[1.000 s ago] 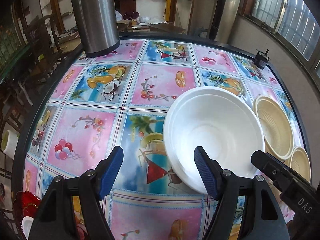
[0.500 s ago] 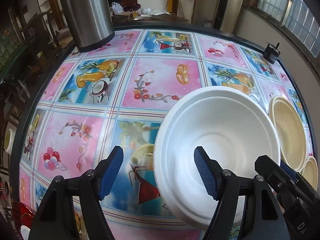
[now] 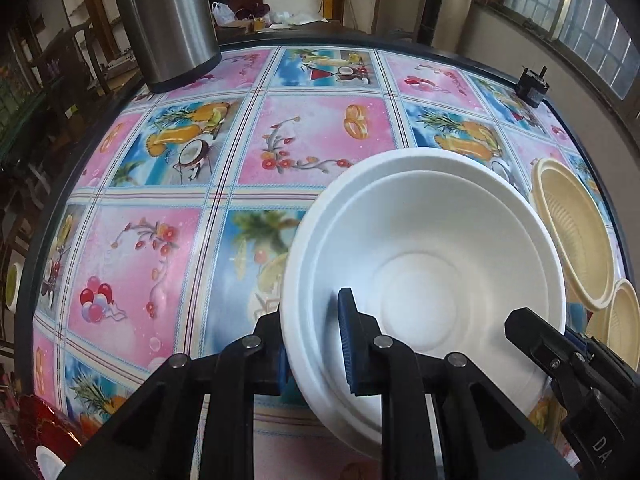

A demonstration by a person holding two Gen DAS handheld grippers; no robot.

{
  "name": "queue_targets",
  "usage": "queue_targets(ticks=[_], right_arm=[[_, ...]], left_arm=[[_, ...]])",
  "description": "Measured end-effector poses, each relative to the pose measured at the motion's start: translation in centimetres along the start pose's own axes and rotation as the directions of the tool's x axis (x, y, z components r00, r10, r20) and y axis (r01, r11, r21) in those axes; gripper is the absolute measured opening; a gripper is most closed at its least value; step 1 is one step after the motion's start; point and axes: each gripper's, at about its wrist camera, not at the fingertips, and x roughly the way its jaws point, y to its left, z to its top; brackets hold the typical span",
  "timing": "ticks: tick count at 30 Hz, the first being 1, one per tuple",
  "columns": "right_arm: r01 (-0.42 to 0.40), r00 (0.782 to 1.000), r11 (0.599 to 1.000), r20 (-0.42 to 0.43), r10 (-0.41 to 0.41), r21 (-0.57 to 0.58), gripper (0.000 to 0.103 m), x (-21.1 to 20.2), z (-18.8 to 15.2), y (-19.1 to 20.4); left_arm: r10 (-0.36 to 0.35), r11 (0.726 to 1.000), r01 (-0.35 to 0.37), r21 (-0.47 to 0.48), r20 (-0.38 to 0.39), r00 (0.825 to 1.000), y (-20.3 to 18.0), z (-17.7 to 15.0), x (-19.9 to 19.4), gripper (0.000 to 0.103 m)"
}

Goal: Organize plates and bowls
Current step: 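Grasp the rim of the second white foam bowl with right tool, then carry the white foam bowl over the red plate stack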

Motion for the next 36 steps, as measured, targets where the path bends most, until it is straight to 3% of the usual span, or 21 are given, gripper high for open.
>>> queue_targets(ticks=[10,22,36], right_arm=[[-0.006,1.000,1.000,0.003,0.006,-0.028,0.019,-4.2,-5.7,1.6],[0.002,1.000,0.999,0.010,-0.001,-0.053,0.019,-9.7,-14.2,3.3],[0.012,0.999,0.992,0.033,-0.007,-0.128,0.019,-12.6,-18.0,6.8]], left_arm=[[-0.021,1.000,0.021,0.000,0.009,1.000,0.8,-6.5,-4.5,0.020],[-0.008,1.000,0.008,0.003,0.084,0.996,1.3,-14.6,-9.1,0.020],[0.026,0.999,-0.020,-0.036,0.160,0.987,3.5,-18.1,-12.8,0.021]])
